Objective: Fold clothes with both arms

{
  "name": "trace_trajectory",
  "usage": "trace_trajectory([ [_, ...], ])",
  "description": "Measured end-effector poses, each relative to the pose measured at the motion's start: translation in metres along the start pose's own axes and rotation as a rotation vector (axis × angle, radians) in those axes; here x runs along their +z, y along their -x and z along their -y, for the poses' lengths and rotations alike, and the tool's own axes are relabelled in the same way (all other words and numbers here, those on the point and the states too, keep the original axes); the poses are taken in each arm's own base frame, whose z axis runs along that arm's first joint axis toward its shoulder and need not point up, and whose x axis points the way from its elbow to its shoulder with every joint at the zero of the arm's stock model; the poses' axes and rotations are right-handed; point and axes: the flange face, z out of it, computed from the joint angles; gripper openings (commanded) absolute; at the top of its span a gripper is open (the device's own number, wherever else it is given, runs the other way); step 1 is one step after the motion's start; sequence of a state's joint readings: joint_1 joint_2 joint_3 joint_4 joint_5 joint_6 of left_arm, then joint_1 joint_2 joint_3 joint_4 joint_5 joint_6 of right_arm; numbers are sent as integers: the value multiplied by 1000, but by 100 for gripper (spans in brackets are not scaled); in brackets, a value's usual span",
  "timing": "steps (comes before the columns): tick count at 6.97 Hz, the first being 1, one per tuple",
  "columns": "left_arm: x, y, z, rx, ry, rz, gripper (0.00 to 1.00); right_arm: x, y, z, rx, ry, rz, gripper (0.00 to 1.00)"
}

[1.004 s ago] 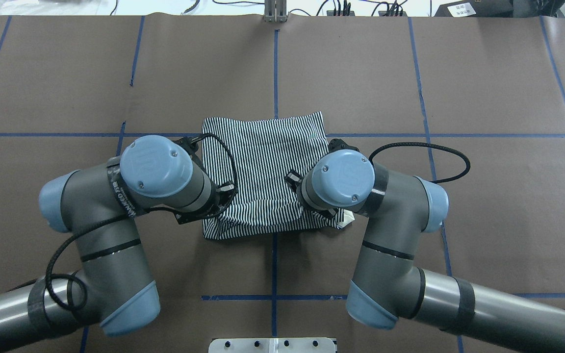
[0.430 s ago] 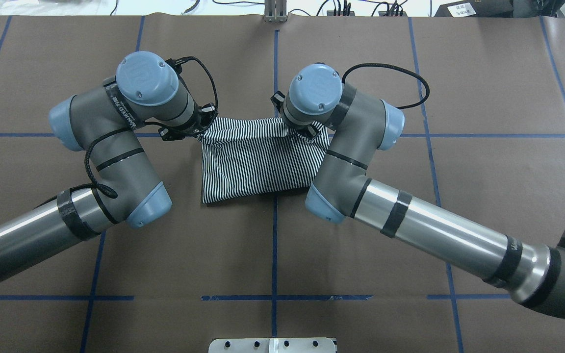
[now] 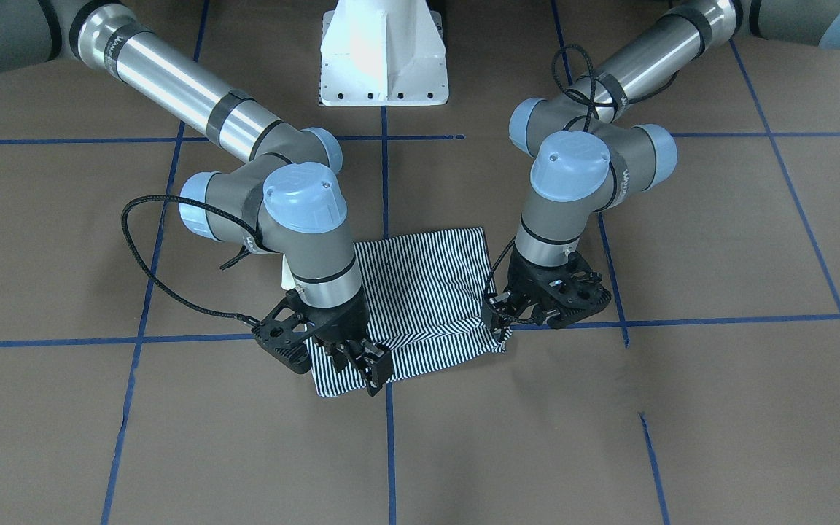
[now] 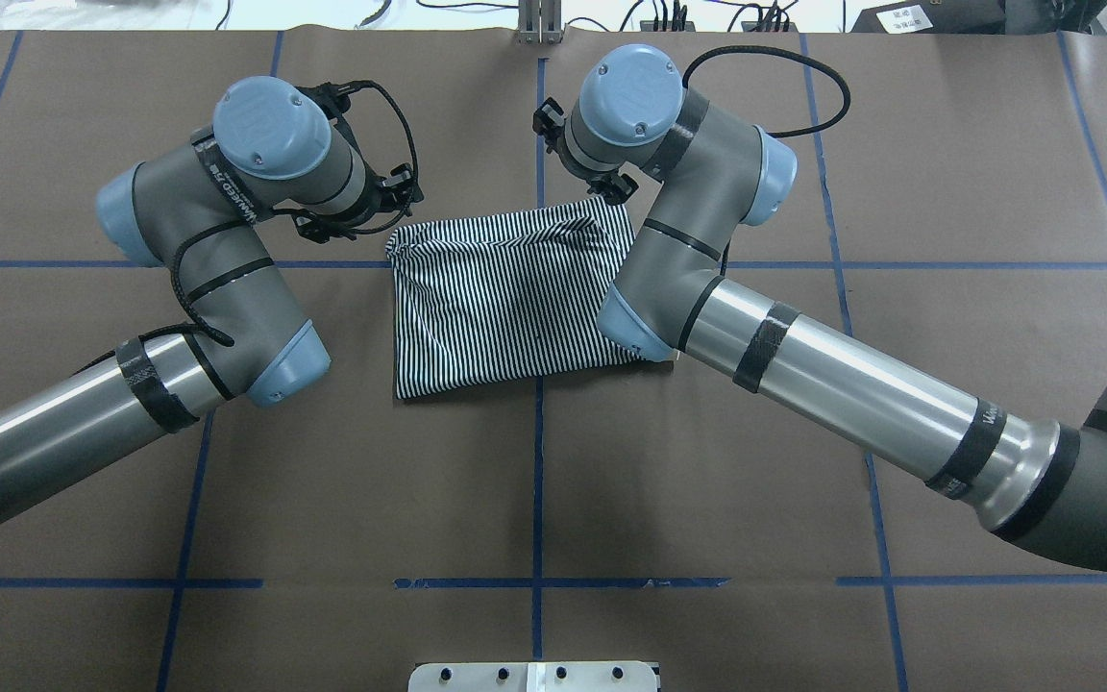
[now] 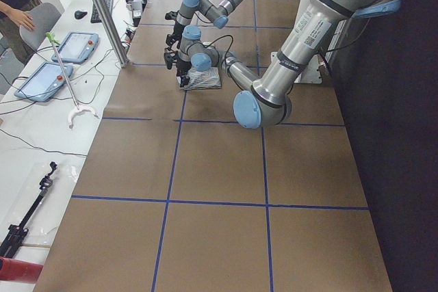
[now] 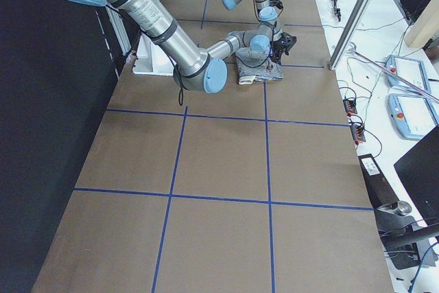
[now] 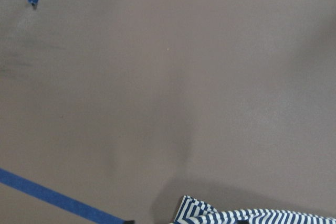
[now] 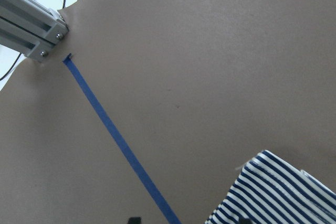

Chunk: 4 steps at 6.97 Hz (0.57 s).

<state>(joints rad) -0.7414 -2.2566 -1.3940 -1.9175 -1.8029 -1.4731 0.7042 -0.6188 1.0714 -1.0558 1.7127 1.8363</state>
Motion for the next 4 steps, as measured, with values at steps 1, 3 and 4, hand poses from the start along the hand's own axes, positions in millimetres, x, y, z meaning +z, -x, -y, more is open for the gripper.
trace_trajectory([
  [1, -7, 1, 9, -6, 9, -9, 100, -2, 2, 0, -46, 23, -5, 100],
  [3, -50, 21, 51, 26, 51, -55, 100, -20, 6, 8, -182, 26, -64, 100],
  [4, -76, 48, 77, 87, 52, -70, 100, -39, 6, 28, -279, 27, -121, 100],
])
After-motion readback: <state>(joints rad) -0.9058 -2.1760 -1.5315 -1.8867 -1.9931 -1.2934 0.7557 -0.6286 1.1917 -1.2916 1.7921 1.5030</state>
